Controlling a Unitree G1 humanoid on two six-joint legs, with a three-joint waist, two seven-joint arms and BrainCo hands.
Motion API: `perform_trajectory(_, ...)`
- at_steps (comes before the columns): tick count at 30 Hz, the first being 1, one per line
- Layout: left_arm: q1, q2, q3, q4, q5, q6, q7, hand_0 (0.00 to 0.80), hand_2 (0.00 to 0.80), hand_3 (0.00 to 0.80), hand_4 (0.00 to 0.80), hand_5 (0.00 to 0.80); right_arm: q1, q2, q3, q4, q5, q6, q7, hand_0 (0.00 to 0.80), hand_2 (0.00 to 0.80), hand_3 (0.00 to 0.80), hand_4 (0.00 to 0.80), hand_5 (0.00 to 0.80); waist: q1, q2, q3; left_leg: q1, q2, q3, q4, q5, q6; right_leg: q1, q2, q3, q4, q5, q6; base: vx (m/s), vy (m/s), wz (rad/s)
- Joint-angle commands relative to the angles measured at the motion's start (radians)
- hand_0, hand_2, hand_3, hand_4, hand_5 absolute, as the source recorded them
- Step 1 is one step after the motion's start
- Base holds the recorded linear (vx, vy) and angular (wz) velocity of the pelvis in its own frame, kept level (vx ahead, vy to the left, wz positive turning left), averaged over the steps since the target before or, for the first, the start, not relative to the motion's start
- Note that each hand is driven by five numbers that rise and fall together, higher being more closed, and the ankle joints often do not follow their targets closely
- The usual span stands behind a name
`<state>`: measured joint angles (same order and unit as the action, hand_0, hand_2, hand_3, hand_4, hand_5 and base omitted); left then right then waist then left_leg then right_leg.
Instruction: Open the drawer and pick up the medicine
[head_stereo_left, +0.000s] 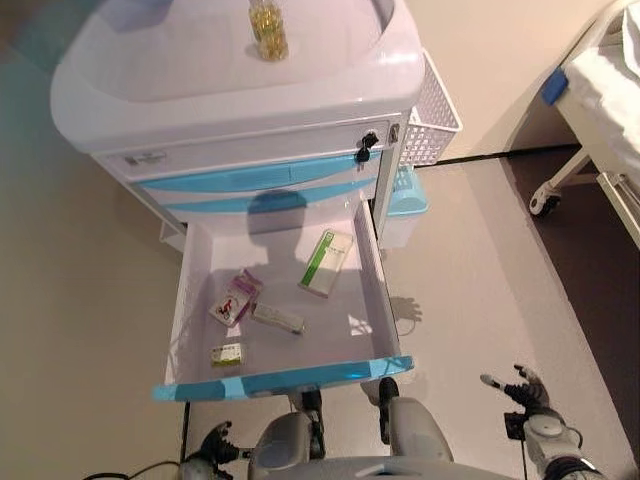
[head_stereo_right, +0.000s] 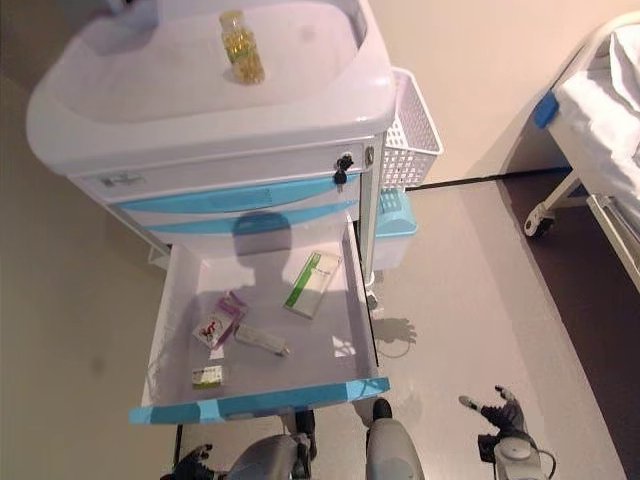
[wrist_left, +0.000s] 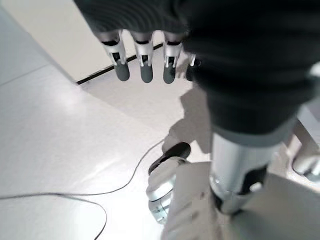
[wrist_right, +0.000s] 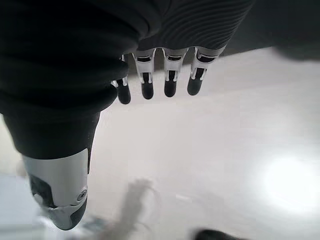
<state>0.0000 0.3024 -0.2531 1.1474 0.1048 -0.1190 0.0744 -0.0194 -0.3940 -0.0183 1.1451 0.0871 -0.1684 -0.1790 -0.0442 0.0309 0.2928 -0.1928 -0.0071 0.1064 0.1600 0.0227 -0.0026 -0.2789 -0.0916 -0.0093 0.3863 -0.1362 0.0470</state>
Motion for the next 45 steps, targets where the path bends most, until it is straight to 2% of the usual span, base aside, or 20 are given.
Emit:
perform_trajectory(1, 0.001, 0.010, -0.042, -0.067, 0.036, -0.021, 0.006, 0.000, 0.000, 0.000, 0.000, 0.000, 0.016, -0.022, 0.044, -0.001, -0.004, -0.011, 0.013, 0.000, 0.000, 0.000, 0.000, 0.000, -0.024, -0.012, -0.027, -0.095, -0.052, -0.025, 0.208, -0.162, 0.048, -0.062, -0.001, -0.030, 0.023, 0.058, -0.001, -0.081, 0.006, 0.15)
perform_trajectory(5, -0.018, 0.035, -0.078, -0.136, 0.049, -0.027, 0.002, 0.000, 0.000, 0.000, 0.000, 0.000, 0.020, -0.019, 0.075, 0.018, -0.021, -0.005, 0.025, 0.000, 0.000, 0.000, 0.000, 0.000, -0.029, -0.017, -0.021, -0.149, -0.050, -0.030, 0.252, -0.171, 0.050, -0.110, -0.004, -0.035, 0.061, 0.047, -0.006, -0.043, 0.017, 0.17)
perform_trajectory(8, -0.054, 0.101, -0.138, -0.271, 0.091, -0.037, -0.009, 0.000, 0.000, 0.000, 0.000, 0.000, 0.019, -0.030, 0.109, 0.031, -0.052, 0.000, 0.034, 0.000, 0.000, 0.000, 0.000, 0.000, -0.029, -0.015, -0.009, -0.199, -0.052, -0.032, 0.295, -0.186, 0.053, -0.155, -0.011, -0.038, 0.093, 0.036, -0.007, -0.037, 0.048, 0.09)
perform_trajectory(10, -0.075, 0.123, -0.142, -0.324, 0.086, -0.038, -0.008, 0.000, 0.000, 0.000, 0.000, 0.000, 0.015, -0.034, 0.115, 0.032, -0.055, 0.000, 0.034, 0.000, 0.000, 0.000, 0.000, 0.000, -0.029, -0.014, -0.007, -0.220, -0.051, -0.032, 0.309, -0.189, 0.055, -0.174, -0.015, -0.040, 0.105, 0.032, -0.009, -0.022, 0.039, 0.08)
perform_trajectory(16, -0.191, 0.170, -0.167, -0.394, 0.077, -0.031, -0.005, 0.000, 0.000, 0.000, 0.000, 0.000, 0.007, -0.054, 0.126, 0.011, -0.053, 0.004, 0.040, 0.000, 0.000, 0.000, 0.000, 0.000, -0.039, -0.019, 0.005, -0.289, -0.053, -0.028, 0.390, -0.223, 0.061, -0.240, -0.021, -0.032, 0.177, 0.009, -0.017, -0.010, 0.044, 0.07)
perform_trajectory(20, -0.250, 0.176, -0.167, -0.380, 0.075, -0.021, 0.005, 0.000, 0.000, 0.000, 0.000, 0.000, 0.003, -0.056, 0.132, 0.008, -0.050, 0.007, 0.044, 0.000, 0.000, 0.000, 0.000, 0.000, -0.044, -0.025, 0.005, -0.312, -0.046, -0.017, 0.423, -0.240, 0.067, -0.269, -0.013, -0.019, 0.200, 0.000, -0.021, 0.008, 0.040, -0.04)
perform_trajectory(30, -0.452, 0.211, -0.138, -0.236, 0.044, 0.008, 0.059, 0.000, 0.000, 0.000, 0.000, 0.000, 0.021, -0.067, 0.142, -0.010, -0.047, 0.009, 0.051, 0.000, 0.000, 0.000, 0.000, 0.000, -0.073, -0.054, -0.001, -0.338, -0.015, 0.042, 0.474, -0.284, 0.085, -0.328, 0.026, 0.045, 0.222, -0.003, -0.015, 0.023, 0.049, -0.23)
perform_trajectory(38, -0.646, 0.310, -0.137, -0.114, 0.004, 0.020, 0.056, 0.000, 0.000, 0.000, 0.000, 0.000, 0.003, -0.074, 0.163, -0.009, -0.044, 0.014, 0.060, 0.000, 0.000, 0.000, 0.000, 0.000, -0.100, -0.067, -0.011, -0.345, 0.018, 0.122, 0.507, -0.317, 0.095, -0.373, 0.060, 0.123, 0.231, 0.003, -0.005, 0.017, 0.058, -0.33)
perform_trajectory(39, -0.646, 0.310, -0.137, -0.114, 0.004, 0.020, 0.056, 0.000, 0.000, 0.000, 0.000, 0.000, 0.003, -0.074, 0.163, -0.009, -0.044, 0.014, 0.060, 0.000, 0.000, 0.000, 0.000, 0.000, -0.100, -0.067, -0.011, -0.345, 0.018, 0.122, 0.507, -0.318, 0.095, -0.373, 0.060, 0.123, 0.231, 0.003, -0.005, 0.091, 0.076, -0.41)
perform_trajectory(40, -0.669, 0.324, -0.141, -0.098, 0.004, 0.019, 0.054, 0.000, 0.000, 0.000, 0.000, 0.000, 0.003, -0.074, 0.167, -0.008, -0.042, 0.014, 0.061, 0.000, 0.000, 0.000, 0.000, 0.000, -0.103, -0.063, -0.011, -0.333, 0.023, 0.121, 0.522, -0.352, 0.090, -0.367, 0.069, 0.132, 0.250, -0.026, -0.001, 0.095, 0.058, -0.40)
perform_trajectory(41, -0.694, 0.341, -0.144, -0.092, 0.001, 0.021, 0.053, 0.000, 0.000, 0.000, 0.000, 0.000, 0.000, -0.074, 0.169, -0.009, -0.040, 0.014, 0.063, 0.000, 0.000, 0.000, 0.000, 0.000, -0.103, -0.063, -0.011, -0.330, 0.027, 0.131, 0.527, -0.359, 0.092, -0.370, 0.075, 0.144, 0.252, -0.028, -0.001, 0.015, 0.040, -0.25)
perform_trajectory(42, -0.695, 0.343, -0.143, -0.092, 0.001, 0.021, 0.053, 0.000, 0.000, 0.000, 0.000, 0.000, -0.002, -0.074, 0.170, -0.010, -0.040, 0.014, 0.063, 0.000, 0.000, 0.000, 0.000, 0.000, -0.104, -0.069, -0.013, -0.342, 0.026, 0.142, 0.516, -0.329, 0.099, -0.380, 0.071, 0.146, 0.234, 0.003, -0.003, 0.022, 0.056, -0.31)
perform_trajectory(43, -0.711, 0.367, -0.142, -0.084, -0.002, 0.019, 0.046, 0.000, 0.000, 0.000, 0.000, 0.000, 0.004, -0.075, 0.175, -0.007, -0.042, 0.016, 0.067, 0.000, 0.000, 0.000, 0.000, 0.000, -0.104, -0.065, -0.012, -0.325, 0.032, 0.144, 0.531, -0.365, 0.095, -0.373, 0.081, 0.162, 0.253, -0.026, 0.002, 0.016, 0.047, -0.23)
perform_trajectory(45, -0.743, 0.389, -0.145, -0.079, -0.006, 0.019, 0.044, 0.000, 0.000, 0.000, 0.000, 0.000, 0.005, -0.076, 0.180, -0.004, -0.043, 0.017, 0.072, 0.000, 0.000, 0.000, 0.000, 0.000, -0.104, -0.065, -0.013, -0.324, 0.034, 0.156, 0.535, -0.370, 0.097, -0.376, 0.087, 0.175, 0.253, -0.024, 0.005, 0.053, 0.061, -0.26)
